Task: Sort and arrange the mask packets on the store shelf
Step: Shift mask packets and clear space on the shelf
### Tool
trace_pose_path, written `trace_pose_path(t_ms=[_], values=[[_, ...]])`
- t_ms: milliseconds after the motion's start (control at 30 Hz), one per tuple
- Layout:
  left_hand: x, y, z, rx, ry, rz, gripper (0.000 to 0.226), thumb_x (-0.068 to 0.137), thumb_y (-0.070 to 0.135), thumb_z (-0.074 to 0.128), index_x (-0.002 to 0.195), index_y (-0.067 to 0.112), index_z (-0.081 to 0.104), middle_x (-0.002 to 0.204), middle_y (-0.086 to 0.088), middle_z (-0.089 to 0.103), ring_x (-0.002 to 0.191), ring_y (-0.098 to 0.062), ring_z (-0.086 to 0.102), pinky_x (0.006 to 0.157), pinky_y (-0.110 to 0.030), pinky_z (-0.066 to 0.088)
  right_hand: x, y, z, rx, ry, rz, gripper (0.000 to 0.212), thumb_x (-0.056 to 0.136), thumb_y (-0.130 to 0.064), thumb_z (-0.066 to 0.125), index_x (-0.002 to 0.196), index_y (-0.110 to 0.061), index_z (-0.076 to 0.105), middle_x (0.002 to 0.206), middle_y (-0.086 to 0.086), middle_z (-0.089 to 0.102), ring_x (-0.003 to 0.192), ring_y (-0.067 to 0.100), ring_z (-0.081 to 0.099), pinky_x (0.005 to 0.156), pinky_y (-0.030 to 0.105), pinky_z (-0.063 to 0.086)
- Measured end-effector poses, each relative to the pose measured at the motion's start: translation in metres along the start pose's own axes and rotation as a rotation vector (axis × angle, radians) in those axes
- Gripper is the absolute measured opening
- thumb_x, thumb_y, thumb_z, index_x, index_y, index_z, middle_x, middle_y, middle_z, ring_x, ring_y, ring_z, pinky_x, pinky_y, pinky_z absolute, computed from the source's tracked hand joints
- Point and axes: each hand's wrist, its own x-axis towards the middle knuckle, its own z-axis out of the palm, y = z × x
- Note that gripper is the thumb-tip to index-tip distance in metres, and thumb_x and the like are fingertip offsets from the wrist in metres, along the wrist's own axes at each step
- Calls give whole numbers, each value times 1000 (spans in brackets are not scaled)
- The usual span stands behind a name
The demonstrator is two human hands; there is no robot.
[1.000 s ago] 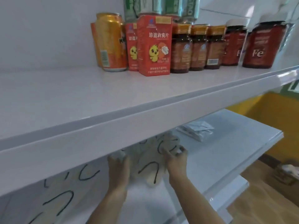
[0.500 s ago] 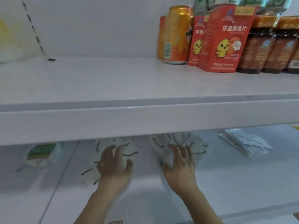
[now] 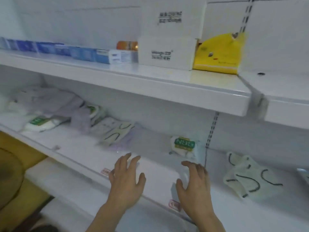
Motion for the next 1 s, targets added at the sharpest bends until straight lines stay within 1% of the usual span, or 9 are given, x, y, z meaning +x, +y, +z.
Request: trace_pose_path(t_ms=[200,333,500,567,667,733,833,933,1000], values=[[2,-128,-75,17,54,-122,52,99,42,51,148,41,33,161,13,18,148,-13,14,116,-45,23,16,-99,95,84,-96,-67,54,79,-9,75,128,-25,58,127,1,57,126,27,45,101,33,35],[32,-179,-107,52,74,-137,50,100,39,53,147,37,38,160,10,26,148,-16,21,114,-48,27,47,-152,149,117,-187,-74,53,84,-9,71,132,-22,55,132,2,56,126,25,46,102,27,33],[79,-216,-115,-54,62,-125,48,100,34,54,146,35,41,152,13,36,143,-14,32,113,-47,34,100,-185,194,239,-186,115,52,93,-18,66,140,-19,46,133,10,55,120,28,56,95,30,42],[102,-222,-111,-170,25,-64,49,99,28,56,146,28,43,147,11,43,137,-12,41,113,-40,37,124,-187,206,222,-186,223,52,94,-26,64,141,-21,43,135,11,54,119,30,57,94,31,41],[138,-222,-103,-337,-84,-28,49,100,23,55,148,26,41,142,10,47,126,-6,48,110,-30,39,156,-187,221,134,-235,354,50,93,-36,61,138,-27,43,134,8,56,121,29,56,100,37,44],[157,-220,-99,-469,-151,-76,47,101,21,54,146,28,43,139,9,50,121,-6,53,101,-21,44,168,-189,230,83,-242,384,46,92,-39,60,135,-29,46,133,7,59,120,28,57,97,36,45],[189,-218,-93,-746,-233,-246,40,99,12,56,137,24,52,125,5,60,107,-6,61,80,-6,44,180,-200,242,11,-213,372,40,92,-40,62,129,-31,51,129,6,61,116,28,59,93,35,46],[219,-212,-91,-1061,-282,-433,35,98,2,51,131,14,54,99,-9,67,87,-23,66,71,-26,51,186,-215,257,-61,-213,332,40,90,-34,64,128,-30,52,125,4,63,114,26,61,85,30,43],[234,-212,-90,-1085,-312,-457,32,99,3,48,128,14,54,87,-14,70,80,-31,68,71,-36,54,186,-225,266,-59,-198,294,40,89,-25,64,128,-29,53,120,1,65,109,22,62,80,27,42]])
